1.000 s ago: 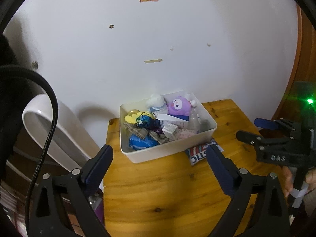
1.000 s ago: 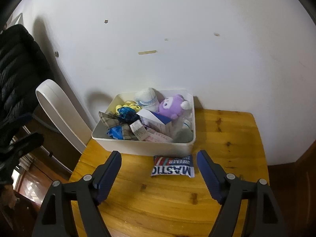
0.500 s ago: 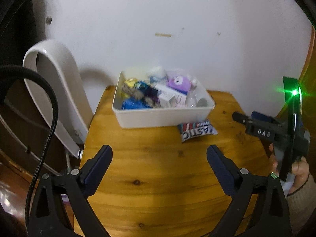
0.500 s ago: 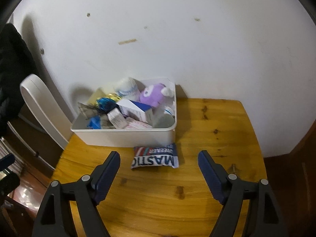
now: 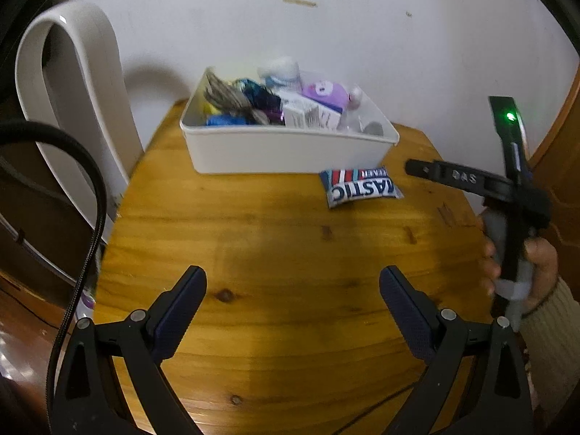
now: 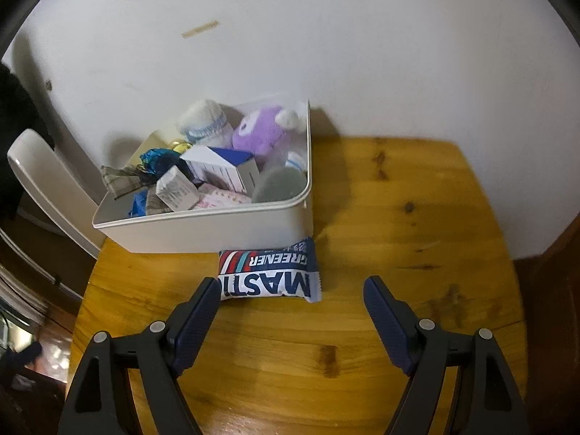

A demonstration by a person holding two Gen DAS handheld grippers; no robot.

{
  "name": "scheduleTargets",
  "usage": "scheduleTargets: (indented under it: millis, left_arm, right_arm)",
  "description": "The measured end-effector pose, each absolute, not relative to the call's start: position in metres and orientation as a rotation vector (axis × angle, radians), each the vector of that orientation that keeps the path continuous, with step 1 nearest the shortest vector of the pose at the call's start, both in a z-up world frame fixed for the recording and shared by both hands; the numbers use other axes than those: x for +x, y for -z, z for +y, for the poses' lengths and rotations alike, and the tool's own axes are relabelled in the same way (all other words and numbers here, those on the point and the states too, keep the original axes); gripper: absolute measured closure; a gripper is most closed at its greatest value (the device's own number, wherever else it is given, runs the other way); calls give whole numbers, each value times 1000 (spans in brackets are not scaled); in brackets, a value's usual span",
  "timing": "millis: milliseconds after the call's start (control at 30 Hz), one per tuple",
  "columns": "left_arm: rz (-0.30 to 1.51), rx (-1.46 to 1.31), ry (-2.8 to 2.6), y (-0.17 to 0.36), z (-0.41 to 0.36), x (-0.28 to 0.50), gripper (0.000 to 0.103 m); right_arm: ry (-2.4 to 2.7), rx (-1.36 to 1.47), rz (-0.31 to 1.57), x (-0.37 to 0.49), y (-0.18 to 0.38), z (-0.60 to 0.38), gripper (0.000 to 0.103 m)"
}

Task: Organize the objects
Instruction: 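Move the right gripper back to the blue-white MASTIC snack bag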

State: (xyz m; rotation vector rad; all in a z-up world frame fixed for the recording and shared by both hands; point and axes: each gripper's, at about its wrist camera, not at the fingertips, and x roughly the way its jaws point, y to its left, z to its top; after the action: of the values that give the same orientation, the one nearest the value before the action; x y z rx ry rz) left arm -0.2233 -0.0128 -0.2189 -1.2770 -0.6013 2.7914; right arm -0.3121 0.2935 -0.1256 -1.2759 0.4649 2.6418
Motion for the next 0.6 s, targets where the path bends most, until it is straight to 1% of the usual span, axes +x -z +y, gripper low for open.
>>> scheduleTargets:
  millis: [133, 267, 367, 600]
  left_arm:
    - [-636, -1300, -2749, 228, -11, -225, 6]
    - [-643, -1317, -2727, 234, -9, -228, 6]
    - [-651, -1326, -2714, 238, -8, -229, 6]
    - [-685, -1366, -2680, 248, -7, -234, 6]
  right_arm:
    - [-2637, -1323, 506, -328, 139, 295, 21]
    - [-2646, -1349, 430, -344, 152, 290, 21]
    - [-2647, -1373, 418, -353, 164, 294, 21]
    - [-2656, -1467, 512, -365, 193, 304, 21]
